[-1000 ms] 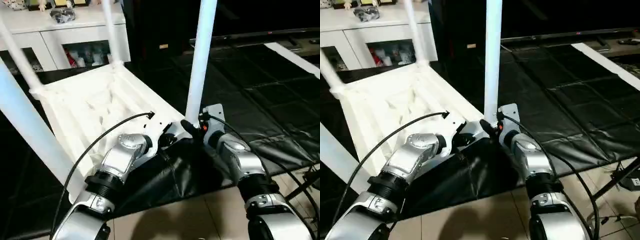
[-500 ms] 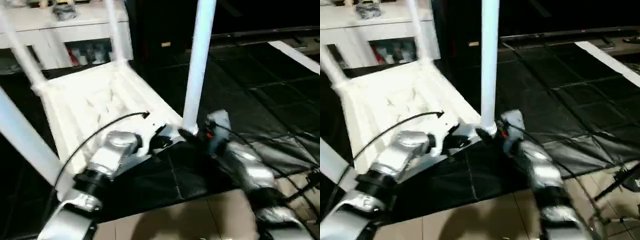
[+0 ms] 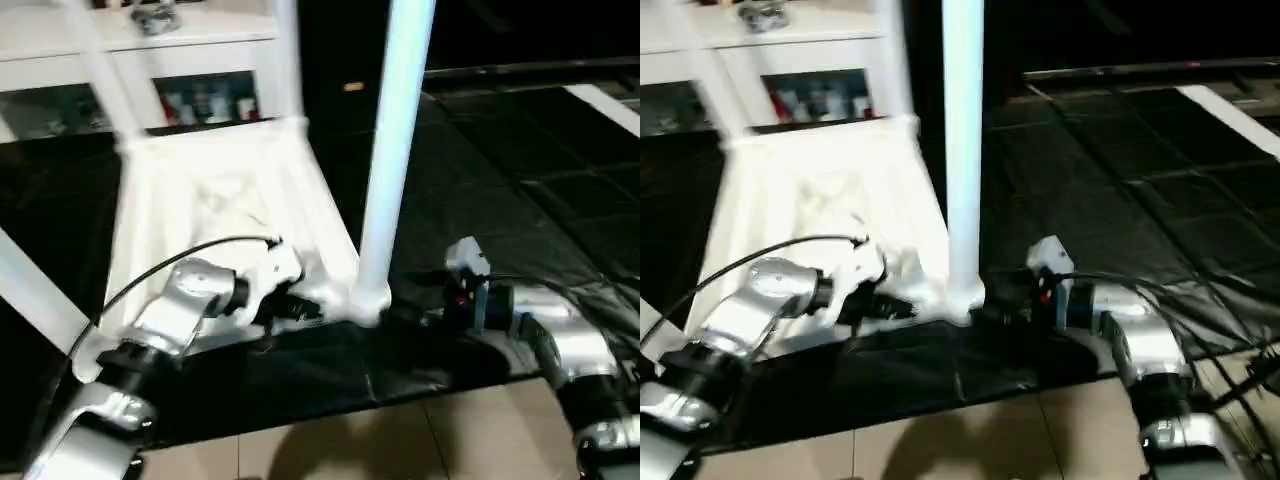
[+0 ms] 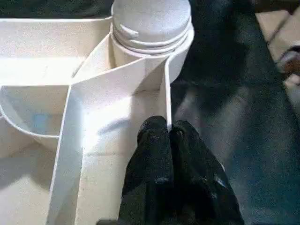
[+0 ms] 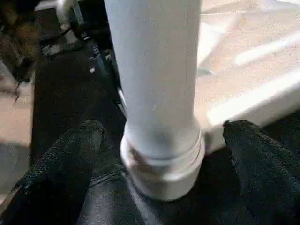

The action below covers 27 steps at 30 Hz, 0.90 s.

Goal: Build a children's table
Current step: Rotate leg to tighten

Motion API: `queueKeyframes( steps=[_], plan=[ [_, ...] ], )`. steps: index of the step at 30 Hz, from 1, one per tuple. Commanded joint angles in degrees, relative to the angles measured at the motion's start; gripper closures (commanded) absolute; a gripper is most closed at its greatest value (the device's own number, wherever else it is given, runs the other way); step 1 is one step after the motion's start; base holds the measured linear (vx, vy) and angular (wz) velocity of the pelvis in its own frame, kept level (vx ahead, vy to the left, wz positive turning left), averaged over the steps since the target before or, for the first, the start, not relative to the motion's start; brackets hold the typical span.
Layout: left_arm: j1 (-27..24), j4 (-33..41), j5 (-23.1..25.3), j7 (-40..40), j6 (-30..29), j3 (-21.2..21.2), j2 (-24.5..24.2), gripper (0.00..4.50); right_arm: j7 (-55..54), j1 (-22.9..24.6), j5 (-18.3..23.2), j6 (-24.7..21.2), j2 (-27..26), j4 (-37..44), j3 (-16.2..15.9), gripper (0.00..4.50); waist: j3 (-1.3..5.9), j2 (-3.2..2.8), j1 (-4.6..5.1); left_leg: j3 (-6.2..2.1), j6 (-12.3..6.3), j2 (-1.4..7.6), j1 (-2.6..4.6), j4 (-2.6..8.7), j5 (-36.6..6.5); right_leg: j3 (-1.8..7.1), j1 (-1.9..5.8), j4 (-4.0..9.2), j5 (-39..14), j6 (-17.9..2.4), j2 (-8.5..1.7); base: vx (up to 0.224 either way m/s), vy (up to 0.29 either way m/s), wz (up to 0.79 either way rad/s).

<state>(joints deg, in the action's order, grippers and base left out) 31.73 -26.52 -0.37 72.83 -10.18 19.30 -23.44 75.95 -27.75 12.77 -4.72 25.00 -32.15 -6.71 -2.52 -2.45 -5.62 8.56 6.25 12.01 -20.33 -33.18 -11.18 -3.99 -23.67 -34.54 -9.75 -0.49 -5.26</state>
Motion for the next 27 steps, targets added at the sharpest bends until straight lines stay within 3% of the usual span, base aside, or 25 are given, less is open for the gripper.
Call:
queueKeyframes(
  steps=[1, 6, 8, 11, 13, 18, 24, 27],
  plan=[
    [-0.3, 1.4, 0.1, 4.0, 1.5, 3.5, -0.2, 4.5, 2.6, -1.1, -1.9, 2.7, 0.5, 0.6, -2.2, 0.08, 3.67, 0.38, 0.17, 1.19, -5.5, 0.69, -0.09, 3.36, -9.5, 1.81, 3.6, 3.61, -9.7, -15.4, -2.07, 0.0, 0.0, 0.0],
    [-0.5, 2.1, 0.2, 6.5, 2.6, 4.4, -1.4, 4.5, 4.7, -3.5, -3.8, 4.4, -0.4, -1.8, -4.4, 0.08, 3.69, 0.55, 0.04, 1.26, -5.46, 0.59, -0.25, 3.33, -8.3, 1.85, 3.63, 3.44, -8.8, -15.2, -2.02, 0.0, 0.0, 0.0],
    [-0.6, 2.4, 0.2, 7.1, 3.1, 4.5, -1.7, 4.5, 6.4, -4.4, -3.7, 4.2, -0.8, -2.7, -5.5, 0.42, 3.81, 0.71, -0.03, 1.27, -5.63, 0.54, -0.31, 3.21, -7.6, 1.82, 3.72, 3.26, -8.0, -15.4, -2.02, 0.0, 0.0, 0.0],
    [-0.6, 2.6, 0.2, 7.3, 3.2, 4.5, -1.8, 4.5, 7.3, -4.8, -3.9, 4.2, -1.0, -3.2, -6.3, 0.54, 3.84, 0.82, -0.08, 1.26, -6.04, 0.55, -0.41, 3.14, -7.0, 1.82, 3.79, 3.17, -7.3, -15.4, -2.03, 0.0, 0.0, 0.0],
    [-0.7, 2.8, 0.1, 7.5, 3.2, 4.5, -1.9, 4.5, 7.8, -4.9, -4.6, 5.4, -1.1, -4.3, -7.1, 0.73, 3.85, 0.63, -0.1, 1.25, -5.96, 0.56, -0.37, 3.14, -7.1, 1.77, 3.71, 3.16, -7.4, -15.6, -2.02, 0.0, 0.0, 0.0],
    [-0.8, 2.8, 0.1, 7.7, 3.5, 4.7, -2.0, 4.5, 8.0, -5.3, -4.8, 5.9, -1.6, -5.7, -7.1, 1.03, 3.89, 0.43, -0.13, 1.23, -5.7, 0.51, -0.37, 3.12, -7.3, 1.79, 3.78, 3.13, -7.0, -15.7, -1.95, 0.0, 0.0, 0.0],
    [-0.6, 2.4, 0.3, 7.9, 3.8, 4.8, -2.1, 4.5, 8.4, -5.9, -4.6, 6.3, -2.0, -7.1, -7.3, 1.69, 3.88, 0.31, -0.12, 1.21, -5.37, 0.54, -0.33, 3.12, -8.1, 1.78, 3.77, 3.11, -7.3, -15.9, -1.95, 0.0, 0.0, 0.0],
    [-0.7, 2.4, 0.4, 8.0, 3.7, 4.9, -2.2, 4.5, 8.9, -6.0, -4.5, 6.6, -2.1, -7.3, -7.4, 1.75, 3.9, 0.39, -0.11, 1.21, -5.42, 0.53, -0.32, 3.1, -8.2, 1.77, 3.77, 3.11, -7.2, -15.9, -1.92, 0.0, 0.0, 0.0]
  ],
)
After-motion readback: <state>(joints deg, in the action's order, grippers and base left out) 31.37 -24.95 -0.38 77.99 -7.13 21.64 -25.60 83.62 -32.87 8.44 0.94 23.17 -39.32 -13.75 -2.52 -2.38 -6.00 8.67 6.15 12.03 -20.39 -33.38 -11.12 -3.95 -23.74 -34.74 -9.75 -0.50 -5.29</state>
